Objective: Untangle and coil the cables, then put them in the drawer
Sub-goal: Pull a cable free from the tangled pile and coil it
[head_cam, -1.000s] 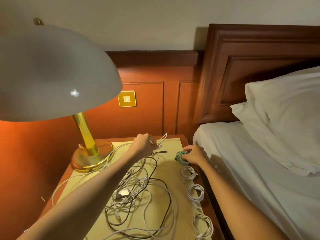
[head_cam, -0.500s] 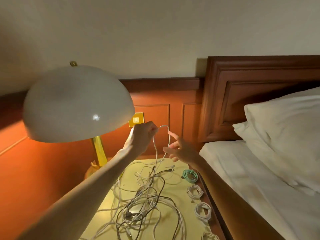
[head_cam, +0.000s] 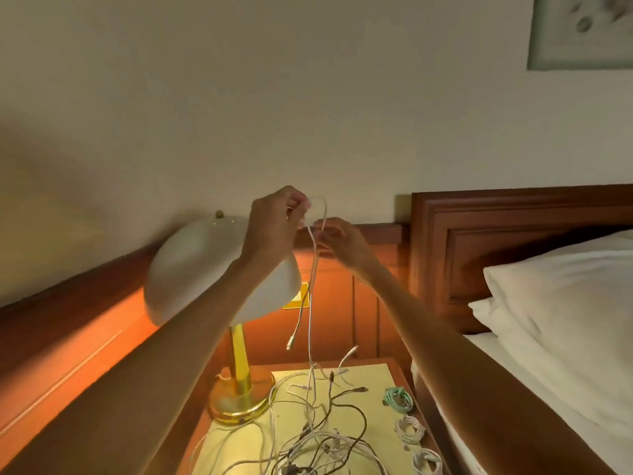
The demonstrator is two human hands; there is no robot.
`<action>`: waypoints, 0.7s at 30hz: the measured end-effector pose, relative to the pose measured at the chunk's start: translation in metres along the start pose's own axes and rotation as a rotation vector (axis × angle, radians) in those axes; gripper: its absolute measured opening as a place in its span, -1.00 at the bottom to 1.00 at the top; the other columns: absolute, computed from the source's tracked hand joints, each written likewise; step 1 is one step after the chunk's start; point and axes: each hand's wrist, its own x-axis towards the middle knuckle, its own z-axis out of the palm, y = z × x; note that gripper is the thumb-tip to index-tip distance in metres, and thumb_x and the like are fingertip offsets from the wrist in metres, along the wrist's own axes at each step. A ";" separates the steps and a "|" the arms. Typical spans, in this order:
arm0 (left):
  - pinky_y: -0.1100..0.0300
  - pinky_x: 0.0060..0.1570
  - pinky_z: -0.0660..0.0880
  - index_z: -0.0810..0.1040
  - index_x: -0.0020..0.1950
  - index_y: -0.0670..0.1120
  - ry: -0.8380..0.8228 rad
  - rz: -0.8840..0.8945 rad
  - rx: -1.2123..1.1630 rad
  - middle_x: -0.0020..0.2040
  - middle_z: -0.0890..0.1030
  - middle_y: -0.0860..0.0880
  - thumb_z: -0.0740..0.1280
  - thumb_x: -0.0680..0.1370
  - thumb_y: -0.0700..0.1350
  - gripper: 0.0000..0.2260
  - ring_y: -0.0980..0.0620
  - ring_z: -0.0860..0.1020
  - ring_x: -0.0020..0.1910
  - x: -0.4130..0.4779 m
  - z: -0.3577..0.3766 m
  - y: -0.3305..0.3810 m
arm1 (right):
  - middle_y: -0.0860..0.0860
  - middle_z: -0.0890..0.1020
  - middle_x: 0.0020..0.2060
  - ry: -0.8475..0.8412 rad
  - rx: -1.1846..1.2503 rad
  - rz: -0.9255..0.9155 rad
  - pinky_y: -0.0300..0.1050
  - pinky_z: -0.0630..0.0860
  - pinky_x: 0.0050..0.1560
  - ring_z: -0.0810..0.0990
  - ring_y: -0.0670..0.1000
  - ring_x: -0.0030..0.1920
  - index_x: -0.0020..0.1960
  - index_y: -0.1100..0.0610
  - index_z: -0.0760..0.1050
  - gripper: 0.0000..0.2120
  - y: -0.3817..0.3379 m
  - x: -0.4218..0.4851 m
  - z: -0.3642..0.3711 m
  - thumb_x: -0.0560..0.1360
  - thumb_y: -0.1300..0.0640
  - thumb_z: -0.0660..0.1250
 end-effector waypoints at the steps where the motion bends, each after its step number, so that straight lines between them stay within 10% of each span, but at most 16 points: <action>1: 0.04 -0.18 0.66 0.64 -0.01 -0.11 0.038 -0.016 -0.020 -0.15 0.67 -0.04 0.38 0.57 -0.12 -0.92 0.07 0.66 -0.22 0.006 -0.007 0.004 | 0.08 0.69 -0.02 0.022 -0.027 -0.033 0.18 0.62 0.13 0.70 0.10 -0.01 0.24 0.09 0.54 -0.73 -0.014 0.005 0.000 0.55 0.10 0.41; 14: 0.12 -0.28 0.48 0.52 -0.03 -0.03 -0.112 -0.285 -0.303 -0.24 0.47 0.04 0.26 0.63 0.01 -0.86 0.03 0.49 -0.47 0.030 -0.115 0.067 | 0.01 0.71 -0.17 0.377 -0.193 -0.477 -0.15 0.62 -0.12 0.69 -0.08 -0.32 0.11 0.15 0.66 -0.77 -0.170 0.002 -0.015 0.60 0.02 0.34; 18: 0.21 -0.35 0.50 0.50 -0.12 -0.11 -0.479 -0.457 -0.534 -0.33 0.41 0.01 0.18 0.64 0.09 -0.69 0.01 0.45 -0.41 0.008 -0.146 0.080 | -0.01 0.55 -0.07 0.549 -0.442 -0.553 -0.19 0.44 -0.12 0.59 0.00 -0.14 0.20 0.08 0.65 -0.76 -0.227 -0.012 -0.017 0.62 0.02 0.32; 21: 0.28 -0.45 0.36 0.39 -0.23 -0.05 -0.434 -0.430 -0.587 -0.39 0.28 0.07 0.17 0.63 0.10 -0.68 0.09 0.30 -0.48 -0.008 -0.160 0.086 | 0.08 0.49 0.08 0.534 -0.833 -0.455 -0.12 0.45 0.00 0.50 0.09 0.10 0.25 -0.02 0.61 -0.75 -0.243 -0.041 -0.021 0.61 -0.02 0.31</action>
